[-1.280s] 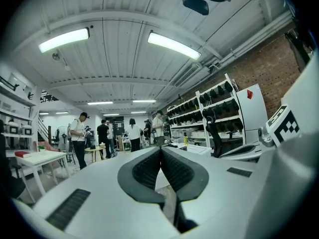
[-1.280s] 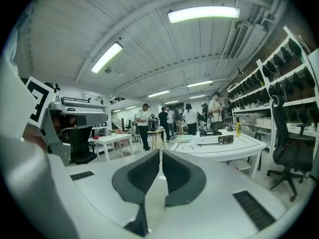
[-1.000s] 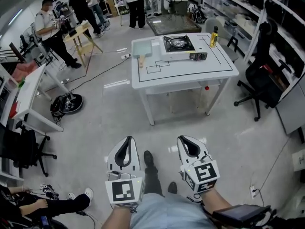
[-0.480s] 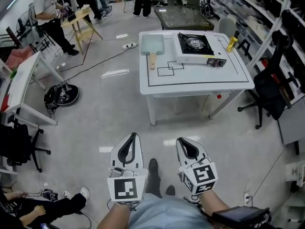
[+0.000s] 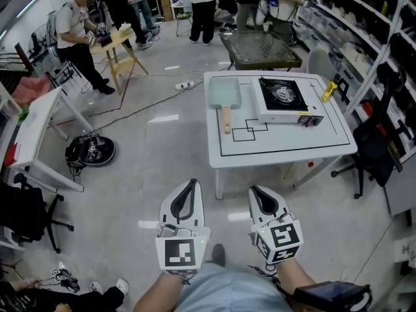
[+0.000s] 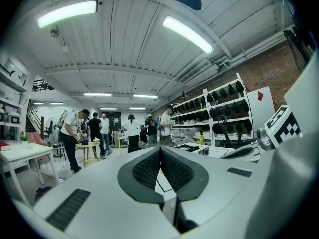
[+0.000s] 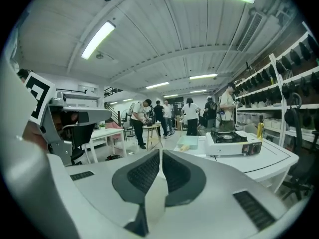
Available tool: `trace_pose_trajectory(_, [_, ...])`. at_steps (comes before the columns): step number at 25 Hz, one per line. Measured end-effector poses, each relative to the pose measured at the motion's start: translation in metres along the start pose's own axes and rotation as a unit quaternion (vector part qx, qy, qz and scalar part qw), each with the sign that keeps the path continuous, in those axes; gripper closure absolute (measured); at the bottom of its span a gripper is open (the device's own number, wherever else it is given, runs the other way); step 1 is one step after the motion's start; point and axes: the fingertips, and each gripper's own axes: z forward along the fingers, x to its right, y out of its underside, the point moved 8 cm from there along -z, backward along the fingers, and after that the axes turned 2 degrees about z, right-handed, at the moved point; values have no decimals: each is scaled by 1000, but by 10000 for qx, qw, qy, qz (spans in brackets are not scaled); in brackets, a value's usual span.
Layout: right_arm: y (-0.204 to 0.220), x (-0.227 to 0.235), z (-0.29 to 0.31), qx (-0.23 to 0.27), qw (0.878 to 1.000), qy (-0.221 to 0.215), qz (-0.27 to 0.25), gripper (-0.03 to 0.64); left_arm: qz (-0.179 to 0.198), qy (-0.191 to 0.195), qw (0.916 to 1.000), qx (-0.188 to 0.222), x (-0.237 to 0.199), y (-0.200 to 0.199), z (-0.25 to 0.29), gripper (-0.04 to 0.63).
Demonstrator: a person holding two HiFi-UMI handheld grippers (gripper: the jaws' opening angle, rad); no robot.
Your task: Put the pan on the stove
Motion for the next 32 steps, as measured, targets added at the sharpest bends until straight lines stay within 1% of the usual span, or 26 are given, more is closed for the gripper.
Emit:
trace_pose_trajectory(4, [-18,7,17,198,9997,133,-77,566,-5,40,9999,154,-12,-7,21,577])
trace_pose_trajectory(10, [-22,30,42,276,9992,305,-28,566,-71,202,9998,18,-15,10,54,577])
trace_pose_trajectory(14, [-11,51,63,63,9993,337,149,566,-128,279,9988,-377,-12,31,79,577])
trace_pose_trajectory(16, [-6,67,78,-5,9992,326,236,566,-89,315,9982,-500,-8,38,99,577])
trace_pose_trajectory(20, [-2,96,113,-144,9988,190,418,566,-19,280,9974,-671,-7,44,145,577])
trace_pose_trajectory(25, [-11,140,164,-206,9980,-38,600,566,140,150,9966,-798,-9,42,211,577])
trace_pose_trajectory(28, [-27,165,193,-134,9978,-212,614,566,211,29,9967,-789,-8,32,247,577])
trace_pose_trajectory(32, [-55,192,222,2,9976,-433,534,566,346,-184,9973,-619,-9,11,282,577])
